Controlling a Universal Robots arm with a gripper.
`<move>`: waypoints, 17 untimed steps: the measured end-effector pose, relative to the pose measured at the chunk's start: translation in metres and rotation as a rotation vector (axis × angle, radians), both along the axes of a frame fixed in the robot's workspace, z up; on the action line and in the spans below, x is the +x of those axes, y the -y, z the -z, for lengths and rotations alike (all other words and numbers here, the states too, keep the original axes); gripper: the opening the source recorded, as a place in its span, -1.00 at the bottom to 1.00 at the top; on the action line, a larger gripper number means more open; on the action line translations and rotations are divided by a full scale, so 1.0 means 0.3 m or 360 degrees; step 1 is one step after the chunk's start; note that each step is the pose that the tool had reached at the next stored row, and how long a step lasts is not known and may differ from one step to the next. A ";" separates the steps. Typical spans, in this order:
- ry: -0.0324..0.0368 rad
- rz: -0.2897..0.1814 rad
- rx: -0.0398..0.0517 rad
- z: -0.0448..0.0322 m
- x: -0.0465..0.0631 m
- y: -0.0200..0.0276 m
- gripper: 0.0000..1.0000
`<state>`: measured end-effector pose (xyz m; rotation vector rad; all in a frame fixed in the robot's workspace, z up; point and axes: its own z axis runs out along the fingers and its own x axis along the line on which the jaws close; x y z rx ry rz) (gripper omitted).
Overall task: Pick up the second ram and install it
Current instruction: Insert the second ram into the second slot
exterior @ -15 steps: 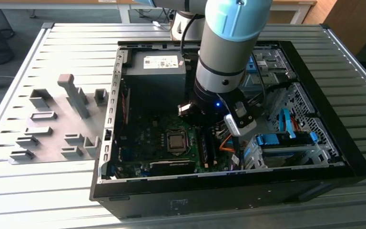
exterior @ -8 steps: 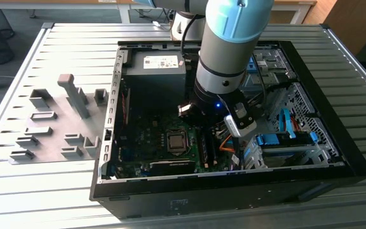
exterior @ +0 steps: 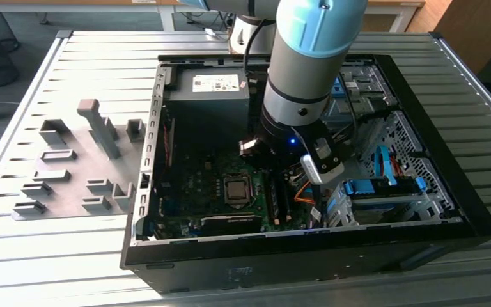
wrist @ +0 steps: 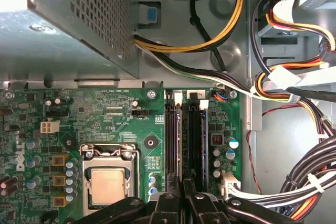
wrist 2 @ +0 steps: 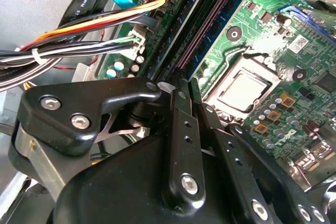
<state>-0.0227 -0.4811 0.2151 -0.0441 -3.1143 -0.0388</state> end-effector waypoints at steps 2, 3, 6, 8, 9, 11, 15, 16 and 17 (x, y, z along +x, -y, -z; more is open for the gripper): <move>0.0000 0.0001 0.0000 0.002 0.000 0.000 -0.73; 0.0000 0.0001 0.0000 0.003 0.000 0.000 -0.73; 0.0000 0.0001 0.0000 0.006 -0.001 0.000 -0.73; 0.0000 0.0001 0.0000 0.008 -0.001 0.000 -0.73; 0.0000 0.0001 0.0000 0.008 -0.001 0.000 -0.73; 0.0000 0.0001 0.0000 0.009 -0.001 0.000 -0.73; 0.0000 0.0001 0.0000 0.010 -0.001 0.000 -0.70; 0.0000 0.0001 0.0000 0.010 -0.001 0.000 -0.70; 0.0000 0.0001 0.0000 0.010 -0.001 0.000 -0.58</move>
